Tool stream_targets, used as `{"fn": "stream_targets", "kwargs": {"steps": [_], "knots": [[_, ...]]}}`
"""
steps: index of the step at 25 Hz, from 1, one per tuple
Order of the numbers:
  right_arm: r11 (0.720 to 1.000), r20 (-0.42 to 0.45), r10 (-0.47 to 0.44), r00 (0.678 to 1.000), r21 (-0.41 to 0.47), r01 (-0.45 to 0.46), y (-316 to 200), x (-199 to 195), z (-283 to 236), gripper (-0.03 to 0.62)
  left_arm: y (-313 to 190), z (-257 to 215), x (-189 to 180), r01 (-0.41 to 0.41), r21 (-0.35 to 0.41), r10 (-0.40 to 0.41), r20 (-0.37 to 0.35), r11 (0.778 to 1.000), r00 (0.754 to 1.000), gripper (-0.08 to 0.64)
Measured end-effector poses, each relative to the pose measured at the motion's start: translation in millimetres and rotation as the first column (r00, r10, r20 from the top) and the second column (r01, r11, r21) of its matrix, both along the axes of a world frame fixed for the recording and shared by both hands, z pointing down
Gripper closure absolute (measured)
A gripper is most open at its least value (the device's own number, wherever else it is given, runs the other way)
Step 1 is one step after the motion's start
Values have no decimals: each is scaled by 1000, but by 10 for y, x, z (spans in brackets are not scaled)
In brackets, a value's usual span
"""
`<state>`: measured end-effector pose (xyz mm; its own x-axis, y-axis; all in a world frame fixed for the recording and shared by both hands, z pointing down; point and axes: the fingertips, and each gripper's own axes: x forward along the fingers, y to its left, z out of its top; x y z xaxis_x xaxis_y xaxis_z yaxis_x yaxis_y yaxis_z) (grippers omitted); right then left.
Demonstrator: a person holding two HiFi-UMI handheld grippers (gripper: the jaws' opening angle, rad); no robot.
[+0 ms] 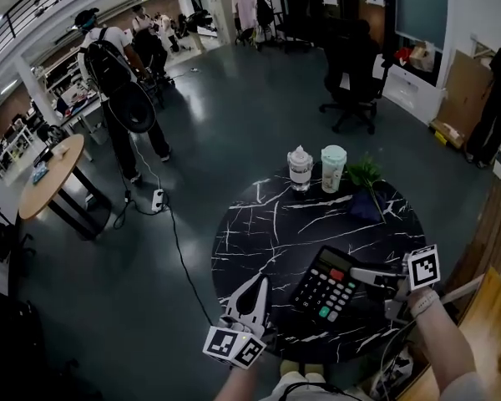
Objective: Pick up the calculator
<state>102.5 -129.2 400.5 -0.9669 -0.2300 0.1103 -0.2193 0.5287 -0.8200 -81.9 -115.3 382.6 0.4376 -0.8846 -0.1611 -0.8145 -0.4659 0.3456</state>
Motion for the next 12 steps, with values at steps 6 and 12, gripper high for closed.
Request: {"fn": "stream_targets", "kwargs": {"steps": [6,12], "knots": [[1000,32,23,999,-4,-23,32,-19,-63,537,36,-90,-8,6,13,-5,-28,1000,1000,552],[1000,48,32,998,-3,-31,78,-70,-138,537,86,-72,-32,2,2,-2,-30,1000,1000,552]]}}
